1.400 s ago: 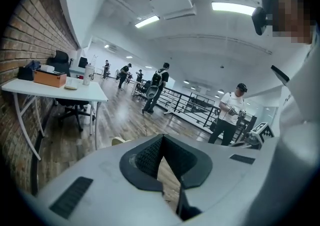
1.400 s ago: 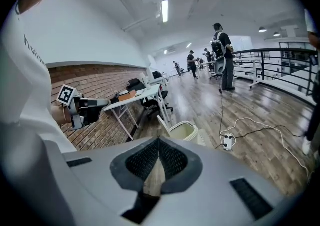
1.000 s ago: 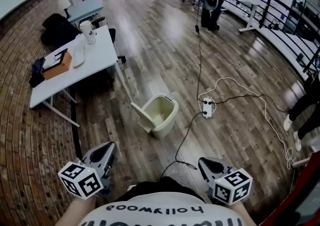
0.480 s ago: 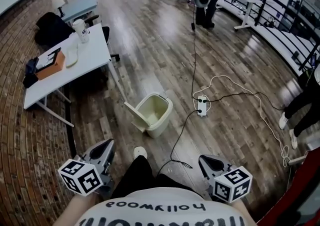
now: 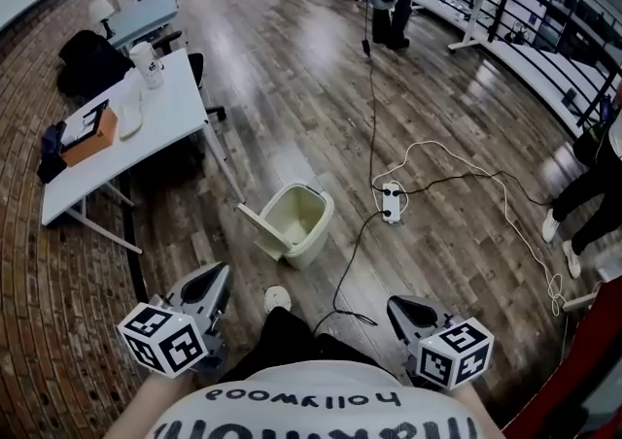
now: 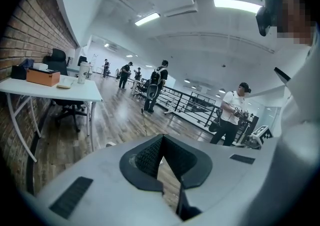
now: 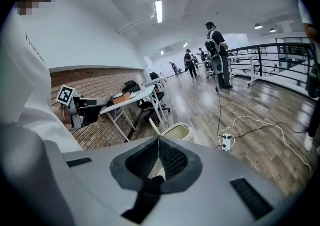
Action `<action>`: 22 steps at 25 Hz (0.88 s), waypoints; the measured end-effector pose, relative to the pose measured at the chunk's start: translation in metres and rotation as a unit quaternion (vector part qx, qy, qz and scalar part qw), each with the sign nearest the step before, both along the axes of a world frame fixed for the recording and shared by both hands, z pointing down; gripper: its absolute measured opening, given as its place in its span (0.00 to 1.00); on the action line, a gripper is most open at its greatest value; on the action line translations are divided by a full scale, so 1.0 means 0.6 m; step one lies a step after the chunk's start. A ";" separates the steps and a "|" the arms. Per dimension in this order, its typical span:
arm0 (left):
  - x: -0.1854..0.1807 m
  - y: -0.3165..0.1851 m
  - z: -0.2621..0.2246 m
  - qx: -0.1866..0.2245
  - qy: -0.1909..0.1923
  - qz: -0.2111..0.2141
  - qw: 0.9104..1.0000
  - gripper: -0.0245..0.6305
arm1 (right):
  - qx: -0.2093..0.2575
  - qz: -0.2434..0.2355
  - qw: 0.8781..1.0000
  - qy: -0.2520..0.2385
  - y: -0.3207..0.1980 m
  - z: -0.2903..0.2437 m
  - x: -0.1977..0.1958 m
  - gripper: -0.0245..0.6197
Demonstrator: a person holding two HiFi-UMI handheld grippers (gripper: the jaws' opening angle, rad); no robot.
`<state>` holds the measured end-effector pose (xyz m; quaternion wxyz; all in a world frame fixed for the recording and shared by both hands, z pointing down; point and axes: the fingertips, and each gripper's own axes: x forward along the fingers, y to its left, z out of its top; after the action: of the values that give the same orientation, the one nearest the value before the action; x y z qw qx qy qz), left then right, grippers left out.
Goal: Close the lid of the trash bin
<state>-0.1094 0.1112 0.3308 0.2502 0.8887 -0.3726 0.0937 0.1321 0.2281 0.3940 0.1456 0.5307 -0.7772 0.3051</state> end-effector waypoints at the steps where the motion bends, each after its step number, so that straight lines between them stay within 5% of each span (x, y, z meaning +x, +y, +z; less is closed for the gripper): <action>1: 0.000 -0.002 0.003 -0.003 0.001 0.001 1.000 0.05 | -0.003 -0.002 1.000 -0.003 -0.004 0.003 -0.003 0.05; 22: -0.064 -0.169 0.070 -0.052 -0.016 0.001 0.999 0.05 | -0.050 -0.048 0.998 -0.006 -0.183 0.043 -0.094 0.05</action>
<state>-0.1476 0.0098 0.3731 0.2902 0.8734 -0.3699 0.1271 0.0759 0.1181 0.4196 0.1819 0.4835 -0.7862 0.3392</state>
